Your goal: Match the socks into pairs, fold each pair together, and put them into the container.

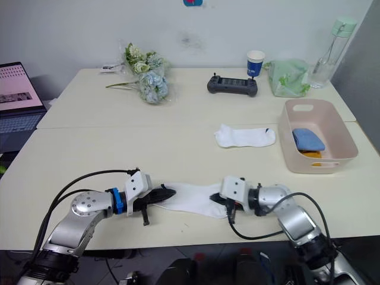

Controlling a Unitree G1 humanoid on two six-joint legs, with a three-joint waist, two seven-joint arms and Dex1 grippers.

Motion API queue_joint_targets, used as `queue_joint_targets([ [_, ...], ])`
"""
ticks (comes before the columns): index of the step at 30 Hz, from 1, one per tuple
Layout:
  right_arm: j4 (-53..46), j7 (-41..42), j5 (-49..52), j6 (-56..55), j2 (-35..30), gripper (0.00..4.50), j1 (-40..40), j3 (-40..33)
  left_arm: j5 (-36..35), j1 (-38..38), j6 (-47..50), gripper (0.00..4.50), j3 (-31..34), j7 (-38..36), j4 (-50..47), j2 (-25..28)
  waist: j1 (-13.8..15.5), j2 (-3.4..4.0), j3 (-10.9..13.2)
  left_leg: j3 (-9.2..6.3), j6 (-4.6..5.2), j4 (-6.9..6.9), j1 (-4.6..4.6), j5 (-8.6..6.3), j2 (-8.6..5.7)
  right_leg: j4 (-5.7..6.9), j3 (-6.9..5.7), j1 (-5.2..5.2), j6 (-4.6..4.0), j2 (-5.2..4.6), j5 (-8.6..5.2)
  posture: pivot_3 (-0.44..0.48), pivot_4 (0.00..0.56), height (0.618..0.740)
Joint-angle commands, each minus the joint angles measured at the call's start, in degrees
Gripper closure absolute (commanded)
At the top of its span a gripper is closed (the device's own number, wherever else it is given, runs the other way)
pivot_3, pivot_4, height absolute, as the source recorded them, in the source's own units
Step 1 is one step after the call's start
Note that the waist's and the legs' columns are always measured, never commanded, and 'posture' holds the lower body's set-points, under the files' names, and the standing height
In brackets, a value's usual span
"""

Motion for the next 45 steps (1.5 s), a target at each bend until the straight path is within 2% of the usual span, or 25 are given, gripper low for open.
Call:
queue_joint_targets([
  [1, 0.3, 0.7, -1.4, -1.9, -3.0, 4.5, 1.3, -1.8, 0.6, 1.7, -1.4, 4.49, 1.4, -0.4, 1.8, 1.6, 0.0, -0.02, 0.0, -0.01, 0.0, -0.01, 0.01, 0.0, 0.02, 0.0, 0.0, 0.0, 0.0, 0.0, 0.0, 0.0, 0.15, 0.74],
  [8, 2.0, 0.1, -0.3, -4.1, -6.0, 4.5, 2.5, -5.1, -3.8, 7.3, -2.6, 4.49, 5.5, -2.5, -1.1, 3.7, -0.1, -0.01, 0.0, 0.01, 0.02, -0.04, 0.15, -0.01, 0.08, 0.01, 0.03, 0.1, 0.0, 0.0, 0.0, 0.0, 0.15, 0.74],
  [14, -2.6, 0.7, 7.5, -0.9, -2.7, 4.5, 3.1, -9.4, -7.0, 8.8, 0.3, 4.49, 7.4, -1.3, -7.2, 2.7, 0.1, -0.03, 0.0, 0.0, 0.03, -0.01, 0.09, -0.02, 0.04, 0.0, 0.01, 0.11, 0.0, 0.0, 0.0, 0.0, 0.15, 0.74],
  [17, -5.5, 2.3, 10.9, 2.8, -1.5, 4.5, 3.2, -8.9, -7.2, 9.2, 1.2, 4.49, 7.1, -0.7, -8.6, 2.4, 0.1, -0.02, 0.0, -0.01, 0.02, -0.03, 0.05, -0.01, 0.07, -0.01, 0.02, 0.06, 0.0, -0.02, 0.0, 0.0, 0.15, 0.74],
  [22, -3.4, 2.9, 5.1, 1.3, -3.2, 4.5, 3.6, -3.8, -5.2, 10.1, 1.2, 4.49, 5.2, -0.4, -8.1, 2.2, 0.1, -0.02, 0.0, 0.0, 0.02, -0.04, 0.06, -0.01, 0.07, -0.01, 0.01, 0.05, 0.0, -0.06, 0.0, 0.0, 0.15, 0.74],
  [27, -0.8, 3.7, 1.7, -1.5, -5.0, 4.5, 3.9, -2.6, -3.0, 9.6, 0.4, 4.49, 4.7, 0.2, -4.8, 2.0, 0.1, -0.03, 0.0, 0.01, 0.02, -0.03, 0.06, -0.01, 0.05, -0.01, 0.0, 0.07, 0.0, 0.03, 0.0, 0.0, 0.15, 0.74],
  [29, -0.3, 3.3, 2.3, -2.3, -5.0, 4.5, 4.0, -4.0, -4.4, 9.3, 1.2, 4.49, 5.4, 0.2, -5.6, 1.6, 0.1, -0.03, 0.0, 0.01, 0.02, -0.03, 0.09, -0.01, 0.05, -0.01, -0.01, 0.09, 0.0, 0.03, 0.0, 0.0, 0.15, 0.74],
  [33, -4.6, 1.4, 10.4, 2.1, -2.6, 4.5, 5.2, -10.6, -7.7, 9.1, 4.0, 4.49, 7.5, 1.1, -9.2, 1.2, 0.1, -0.04, 0.0, -0.01, 0.02, -0.02, 0.07, -0.01, 0.05, -0.01, 0.0, 0.09, 0.0, 0.02, 0.0, 0.0, 0.15, 0.74],
  [36, -6.1, -3.2, 11.8, 3.8, -1.3, 4.5, 5.8, -15.9, -11.4, 7.2, 8.1, 4.49, 13.4, 6.7, -10.3, -0.4, 0.1, -0.04, 0.0, -0.02, 0.02, -0.02, 0.01, -0.01, 0.06, 0.0, 0.01, 0.03, 0.0, -0.03, 0.0, 0.0, 0.15, 0.74],
  [37, -5.6, -5.9, 11.2, 4.0, -0.6, 4.32, 5.7, -17.6, -11.9, 6.2, 8.4, 4.5, 15.8, 9.5, -9.5, -1.3, 0.1, -0.04, 0.0, -0.05, 0.01, -0.02, 0.01, -0.01, 0.06, 0.0, -0.01, 0.03, 0.0, -0.09, 0.0, 0.0, 0.15, 0.74],
  [40, -3.0, -12.1, 9.5, 3.8, 1.3, 3.58, 5.1, -21.4, -12.8, 4.3, 9.0, 3.89, 21.7, 16.4, -6.1, -4.0, 0.1, -0.04, 0.0, -0.05, 0.01, -0.01, 0.03, 0.0, 0.07, 0.01, -0.01, 0.04, 0.0, -0.1, 0.0, 0.0, 0.15, 0.74],
  [45, 0.2, -19.1, 5.4, 1.3, 4.2, 1.85, 6.0, -21.9, -11.1, 5.1, 8.2, 2.34, 25.6, 23.2, -3.4, -7.1, -0.1, -0.03, 0.0, 0.06, 0.0, -0.05, 0.02, 0.0, 0.06, -0.01, 0.04, -0.03, 0.0, -0.09, 0.0, 0.0, 0.15, 0.74],
])
